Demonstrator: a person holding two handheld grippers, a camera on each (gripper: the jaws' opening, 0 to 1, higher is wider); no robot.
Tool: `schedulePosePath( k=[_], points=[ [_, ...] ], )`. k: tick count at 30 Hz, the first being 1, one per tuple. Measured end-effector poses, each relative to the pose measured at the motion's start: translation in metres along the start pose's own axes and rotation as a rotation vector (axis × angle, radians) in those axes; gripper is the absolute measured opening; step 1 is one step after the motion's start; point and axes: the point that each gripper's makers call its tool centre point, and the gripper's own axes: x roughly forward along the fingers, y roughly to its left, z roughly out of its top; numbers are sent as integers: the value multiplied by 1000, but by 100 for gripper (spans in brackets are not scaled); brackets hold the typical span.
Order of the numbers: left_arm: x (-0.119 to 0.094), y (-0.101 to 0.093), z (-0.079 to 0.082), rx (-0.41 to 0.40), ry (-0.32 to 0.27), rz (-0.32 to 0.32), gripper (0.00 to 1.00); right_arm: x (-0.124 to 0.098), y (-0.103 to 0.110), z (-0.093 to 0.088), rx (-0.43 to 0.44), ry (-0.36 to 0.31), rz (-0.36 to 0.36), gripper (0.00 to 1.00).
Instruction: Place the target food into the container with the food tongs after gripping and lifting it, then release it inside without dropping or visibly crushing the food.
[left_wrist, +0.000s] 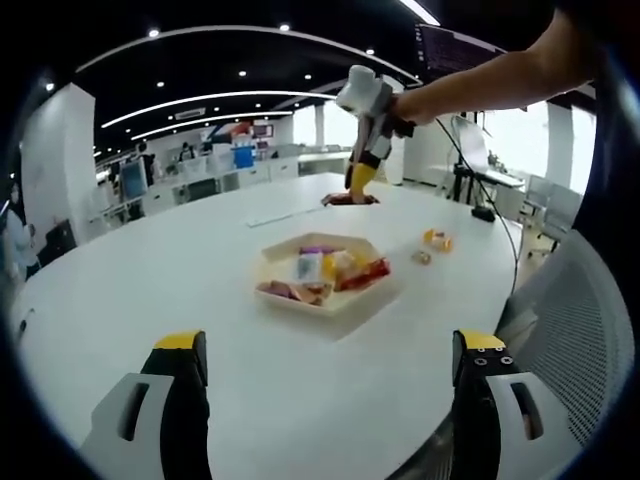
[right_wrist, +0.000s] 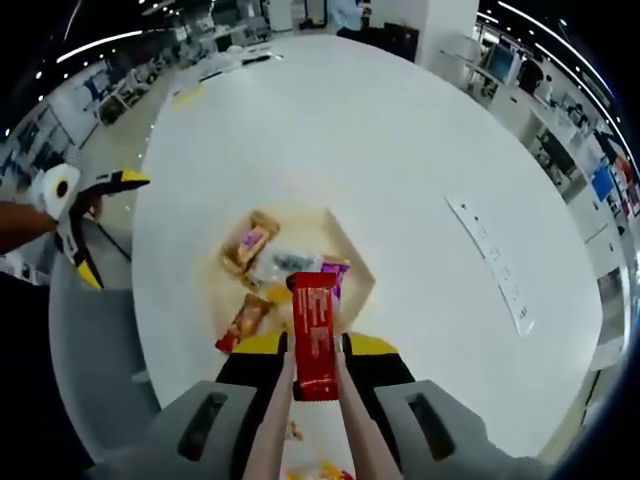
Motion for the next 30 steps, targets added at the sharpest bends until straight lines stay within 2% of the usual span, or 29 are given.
schedulePosePath(
  k=[26, 30],
  points=[
    [-1, 0, 2, -11, -12, -2, 99, 7, 27, 30, -70, -16, 33, 21],
    [-1, 0, 3, -11, -15, 0, 99, 9, 33, 40, -84, -25, 41, 21]
  ],
)
